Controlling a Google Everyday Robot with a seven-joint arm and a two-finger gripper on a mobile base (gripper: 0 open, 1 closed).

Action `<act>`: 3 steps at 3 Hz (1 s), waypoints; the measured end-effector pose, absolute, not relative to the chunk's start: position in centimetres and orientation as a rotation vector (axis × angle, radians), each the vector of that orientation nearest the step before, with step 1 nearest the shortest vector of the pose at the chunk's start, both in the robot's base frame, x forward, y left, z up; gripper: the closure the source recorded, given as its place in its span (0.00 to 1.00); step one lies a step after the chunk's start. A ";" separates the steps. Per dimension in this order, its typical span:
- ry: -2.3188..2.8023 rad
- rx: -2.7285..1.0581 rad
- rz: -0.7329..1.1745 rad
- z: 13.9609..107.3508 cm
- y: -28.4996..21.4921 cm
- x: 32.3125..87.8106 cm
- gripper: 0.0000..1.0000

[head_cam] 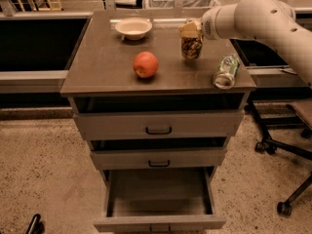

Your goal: Pick orange can from bottom drawer and place on counter

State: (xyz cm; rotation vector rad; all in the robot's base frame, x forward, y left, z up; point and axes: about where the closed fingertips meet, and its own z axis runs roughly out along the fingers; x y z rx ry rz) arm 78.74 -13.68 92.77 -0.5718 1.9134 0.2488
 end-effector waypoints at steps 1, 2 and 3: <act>1.907 -0.554 0.254 91.0 -15.0 79.1 0.35; 1.833 -0.531 0.286 89.4 -15.8 79.0 0.12; 1.821 -0.542 0.298 89.8 -15.2 78.9 0.00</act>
Offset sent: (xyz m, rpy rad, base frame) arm -0.0002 -0.0385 -0.0436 0.1359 -0.1728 -0.0051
